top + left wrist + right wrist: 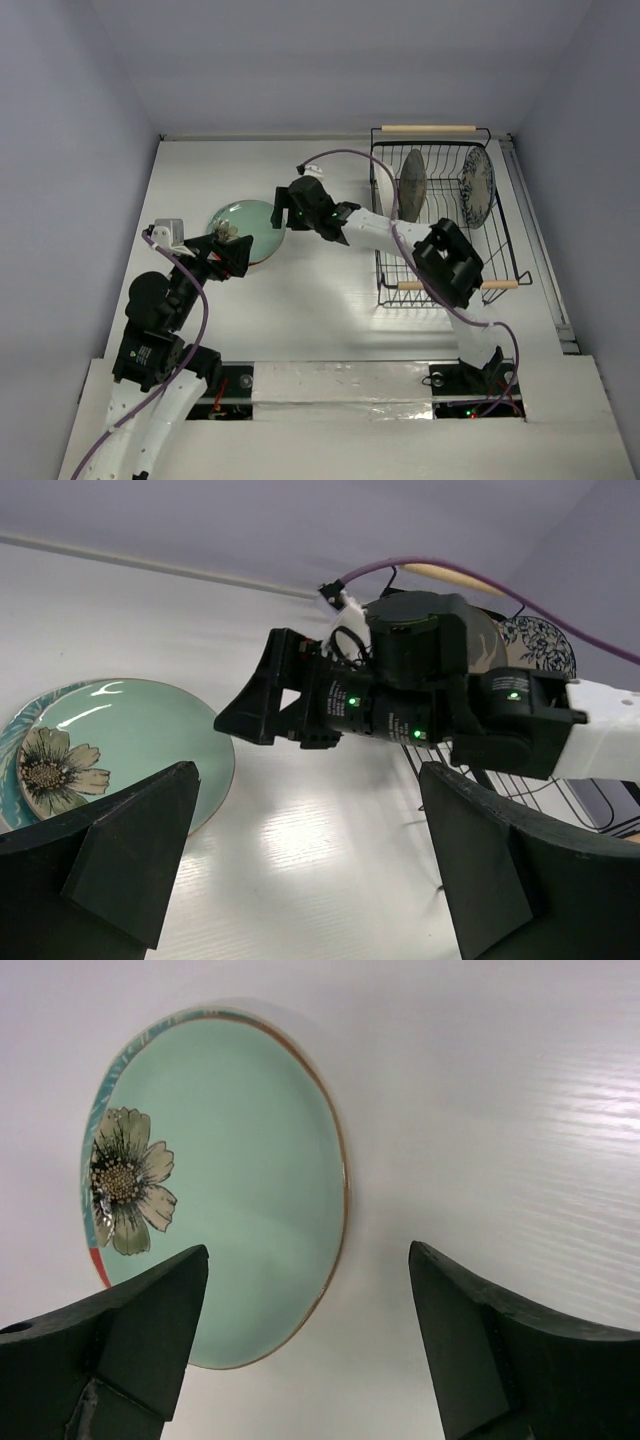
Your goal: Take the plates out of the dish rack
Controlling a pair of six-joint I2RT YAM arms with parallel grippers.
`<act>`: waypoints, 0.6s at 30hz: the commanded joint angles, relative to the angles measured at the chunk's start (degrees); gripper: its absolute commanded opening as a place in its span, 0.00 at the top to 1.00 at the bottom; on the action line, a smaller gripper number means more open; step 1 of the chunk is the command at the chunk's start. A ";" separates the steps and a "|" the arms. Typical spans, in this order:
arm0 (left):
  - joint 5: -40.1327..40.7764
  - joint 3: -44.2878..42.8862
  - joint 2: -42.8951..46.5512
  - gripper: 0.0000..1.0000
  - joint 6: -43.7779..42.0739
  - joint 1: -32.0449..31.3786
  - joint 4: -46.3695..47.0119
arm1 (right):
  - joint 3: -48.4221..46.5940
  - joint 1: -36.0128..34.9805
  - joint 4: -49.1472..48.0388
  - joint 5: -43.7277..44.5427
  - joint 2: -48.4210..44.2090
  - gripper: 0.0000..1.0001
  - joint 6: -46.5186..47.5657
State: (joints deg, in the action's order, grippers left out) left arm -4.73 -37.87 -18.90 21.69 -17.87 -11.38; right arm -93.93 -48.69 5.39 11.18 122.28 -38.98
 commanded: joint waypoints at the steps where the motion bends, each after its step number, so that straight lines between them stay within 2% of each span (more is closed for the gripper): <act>1: -0.63 -0.19 0.44 0.09 0.28 0.29 3.03 | -0.64 -1.49 1.12 6.57 -9.22 0.17 5.56; 2: -0.54 -0.10 0.35 0.09 0.28 0.29 2.94 | 0.58 -2.37 1.03 9.45 -10.99 0.18 6.71; 5: -0.54 -0.10 0.44 0.11 0.28 0.29 2.94 | 2.95 -2.99 2.25 14.37 -18.90 0.31 10.41; 6: -0.45 -0.10 0.53 0.12 0.28 0.29 2.94 | 4.18 -2.99 1.65 15.79 -21.44 0.54 11.03; 8: -0.37 -0.10 0.61 0.17 0.10 0.29 2.94 | 8.21 -2.99 0.25 20.08 -29.50 0.75 14.10; 9: -0.45 -0.10 0.61 0.19 0.19 0.29 2.94 | 9.19 -2.30 0.15 20.98 -32.16 0.93 15.24; 10: -0.37 -0.10 0.61 0.23 0.19 0.29 2.94 | 9.99 -1.77 0.50 21.68 -34.54 0.99 16.90; 12: -0.45 -0.10 0.61 0.29 0.19 0.29 2.85 | 11.83 0.42 2.33 23.71 -40.76 1.00 18.58; 13: -0.45 -0.10 0.61 0.40 0.19 0.29 2.94 | 12.36 1.48 3.39 24.23 -42.54 1.00 19.90; 15: -0.37 -0.10 0.61 0.55 0.10 0.29 2.85 | 13.24 5.50 6.55 24.77 -46.75 1.00 21.05; 16: -0.19 -0.10 0.70 0.66 0.19 0.29 2.76 | 14.12 6.92 7.87 24.94 -47.74 1.00 21.40; 18: -0.10 -0.28 0.61 0.78 0.19 0.29 2.68 | 15.44 9.56 10.16 26.00 -49.84 1.00 22.28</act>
State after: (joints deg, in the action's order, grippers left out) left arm -4.67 -37.87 -18.87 22.00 -17.87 -11.40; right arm -81.49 -42.30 9.61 32.80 73.14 -20.49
